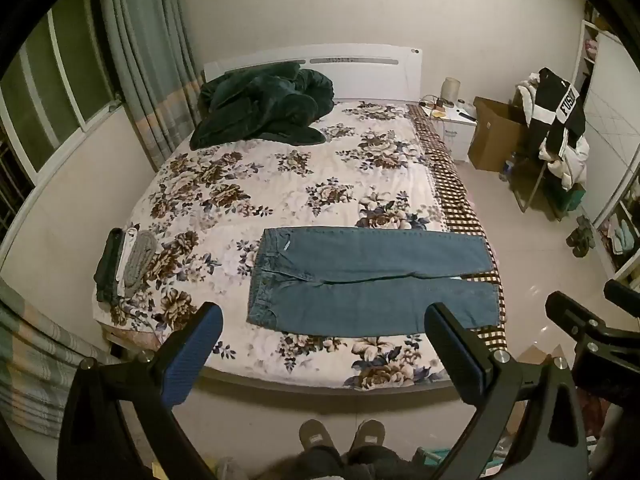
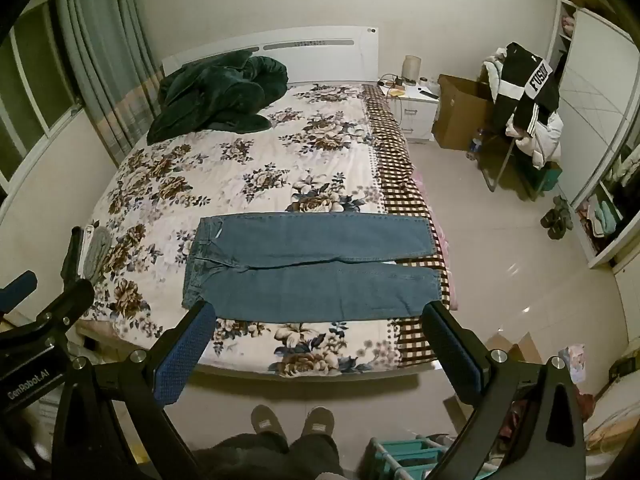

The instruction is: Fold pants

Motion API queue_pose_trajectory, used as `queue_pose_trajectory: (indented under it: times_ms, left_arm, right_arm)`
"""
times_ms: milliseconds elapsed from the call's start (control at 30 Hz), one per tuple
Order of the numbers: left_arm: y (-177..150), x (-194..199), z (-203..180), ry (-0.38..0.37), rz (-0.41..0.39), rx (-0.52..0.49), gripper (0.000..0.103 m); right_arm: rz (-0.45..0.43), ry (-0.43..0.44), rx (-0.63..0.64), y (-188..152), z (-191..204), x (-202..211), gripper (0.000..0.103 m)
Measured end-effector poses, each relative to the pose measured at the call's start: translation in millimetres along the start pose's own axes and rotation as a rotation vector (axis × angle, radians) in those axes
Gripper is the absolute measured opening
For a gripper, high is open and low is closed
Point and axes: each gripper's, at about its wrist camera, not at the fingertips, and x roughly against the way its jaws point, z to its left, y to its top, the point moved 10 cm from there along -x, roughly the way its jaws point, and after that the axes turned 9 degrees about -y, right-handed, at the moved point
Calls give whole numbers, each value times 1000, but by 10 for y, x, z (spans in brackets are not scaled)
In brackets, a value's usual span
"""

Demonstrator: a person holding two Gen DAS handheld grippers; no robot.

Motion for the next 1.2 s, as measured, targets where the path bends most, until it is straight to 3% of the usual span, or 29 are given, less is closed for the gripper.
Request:
queue_pose_trajectory:
  times_ms: [1200]
  left_arm:
    - [-4, 14, -2, -5, -1, -4, 103]
  right_arm:
    - [-1, -1, 1, -41, -39, 18, 103]
